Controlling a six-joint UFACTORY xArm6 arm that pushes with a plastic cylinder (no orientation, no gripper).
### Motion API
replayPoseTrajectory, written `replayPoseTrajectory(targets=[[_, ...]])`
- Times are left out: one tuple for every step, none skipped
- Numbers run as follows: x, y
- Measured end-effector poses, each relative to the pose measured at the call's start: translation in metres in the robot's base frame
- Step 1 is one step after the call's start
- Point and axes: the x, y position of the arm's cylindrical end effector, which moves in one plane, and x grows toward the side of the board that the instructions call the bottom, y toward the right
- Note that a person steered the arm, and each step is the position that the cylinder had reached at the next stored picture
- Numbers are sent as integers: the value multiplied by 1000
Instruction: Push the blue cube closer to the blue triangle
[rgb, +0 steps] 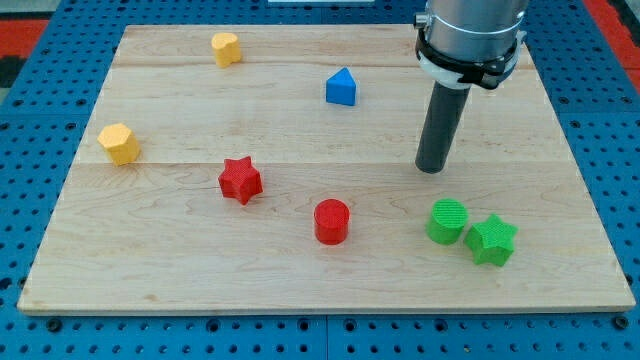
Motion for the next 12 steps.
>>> replayPoseTrajectory(targets=[[0, 5], [-2, 32], [-42, 82], [-83, 130], [-146, 143], [-178, 131], [-178, 90], [-166, 15], [-176, 4], [-213, 38], [-180, -33], [-187, -9]])
